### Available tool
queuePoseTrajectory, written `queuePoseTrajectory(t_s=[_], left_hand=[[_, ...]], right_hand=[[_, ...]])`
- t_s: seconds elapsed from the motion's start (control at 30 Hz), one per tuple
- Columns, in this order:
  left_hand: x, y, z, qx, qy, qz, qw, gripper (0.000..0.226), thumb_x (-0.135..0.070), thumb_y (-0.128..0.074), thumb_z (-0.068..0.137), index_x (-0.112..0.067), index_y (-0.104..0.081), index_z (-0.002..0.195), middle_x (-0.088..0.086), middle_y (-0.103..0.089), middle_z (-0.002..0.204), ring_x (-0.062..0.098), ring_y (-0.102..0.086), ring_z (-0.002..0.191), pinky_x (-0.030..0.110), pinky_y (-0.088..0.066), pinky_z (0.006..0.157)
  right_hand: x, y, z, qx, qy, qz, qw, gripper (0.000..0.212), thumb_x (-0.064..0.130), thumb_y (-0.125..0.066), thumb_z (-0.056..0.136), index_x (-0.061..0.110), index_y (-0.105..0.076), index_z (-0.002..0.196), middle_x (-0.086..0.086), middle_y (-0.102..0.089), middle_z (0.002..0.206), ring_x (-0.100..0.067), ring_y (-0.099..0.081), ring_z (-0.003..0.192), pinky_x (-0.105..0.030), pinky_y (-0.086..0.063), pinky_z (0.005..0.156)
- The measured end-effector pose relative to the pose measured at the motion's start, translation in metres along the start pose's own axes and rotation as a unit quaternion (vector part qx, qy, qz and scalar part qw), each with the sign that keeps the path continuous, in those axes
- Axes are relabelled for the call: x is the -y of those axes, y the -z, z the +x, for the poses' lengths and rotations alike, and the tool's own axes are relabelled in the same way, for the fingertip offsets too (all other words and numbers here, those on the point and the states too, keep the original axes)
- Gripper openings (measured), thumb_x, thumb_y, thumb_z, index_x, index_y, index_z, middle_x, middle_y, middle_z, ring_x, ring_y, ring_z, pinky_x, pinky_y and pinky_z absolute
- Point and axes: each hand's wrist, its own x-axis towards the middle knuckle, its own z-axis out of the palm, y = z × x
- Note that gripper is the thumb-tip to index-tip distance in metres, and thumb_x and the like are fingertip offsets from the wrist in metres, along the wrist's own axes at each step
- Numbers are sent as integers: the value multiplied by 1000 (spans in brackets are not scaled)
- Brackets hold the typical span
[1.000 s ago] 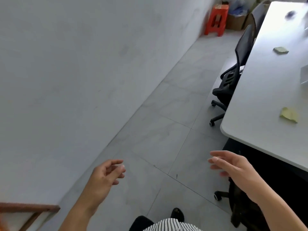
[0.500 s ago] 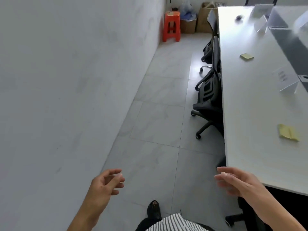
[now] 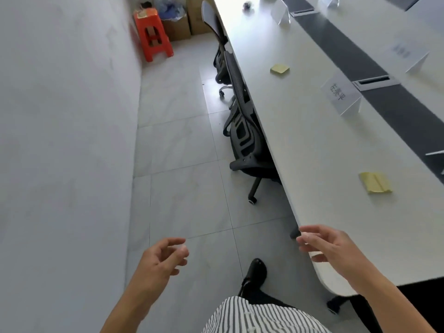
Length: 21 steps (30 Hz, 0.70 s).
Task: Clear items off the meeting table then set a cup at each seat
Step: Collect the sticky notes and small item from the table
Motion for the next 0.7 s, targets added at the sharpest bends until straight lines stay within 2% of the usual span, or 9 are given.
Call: queuePoseTrajectory(t_s=[0.17, 0.27, 0.37, 0.53, 0.7], left_hand=[[-54, -10, 80, 64, -7, 49, 997, 14, -15, -64, 90, -19, -69, 103, 9, -75, 89, 18, -71, 79, 29, -53, 69], [-86, -16, 127, 86, -25, 52, 995, 13, -18, -65, 90, -23, -69, 102, 7, -76, 89, 17, -72, 79, 29, -53, 69], [-112, -29, 174, 141, -29, 80, 986, 13, -20, -65, 90, -24, -69, 101, 3, -76, 87, 16, -72, 78, 28, -52, 67], [-157, -46, 260, 240, -46, 134, 961, 13, -24, -65, 89, -27, -69, 101, 2, -76, 89, 17, -72, 81, 27, -51, 67], [-215, -69, 335, 293, -84, 171, 937, 11, -21, -63, 91, -25, -69, 99, 5, -76, 88, 19, -71, 82, 30, -52, 69]], right_hand=[[45, 13, 68, -43, -2, 13, 999, 14, 22, -64, 91, 23, -70, 104, 3, -78, 89, -15, -74, 84, -30, -53, 71], [68, 21, 94, -65, -5, 22, 998, 13, 23, -65, 91, 25, -69, 102, 5, -78, 89, -12, -74, 82, -29, -52, 69], [79, 29, 113, -107, -23, 41, 993, 13, 23, -65, 90, 25, -70, 103, 4, -78, 91, -11, -74, 81, -29, -52, 70], [85, 38, 135, -211, -77, 86, 971, 14, 21, -65, 91, 21, -70, 104, -1, -77, 92, -13, -73, 80, -28, -52, 68], [95, 31, 150, -269, -120, 127, 947, 14, 23, -65, 91, 21, -69, 104, -2, -76, 95, -13, -73, 82, -28, -53, 69]])
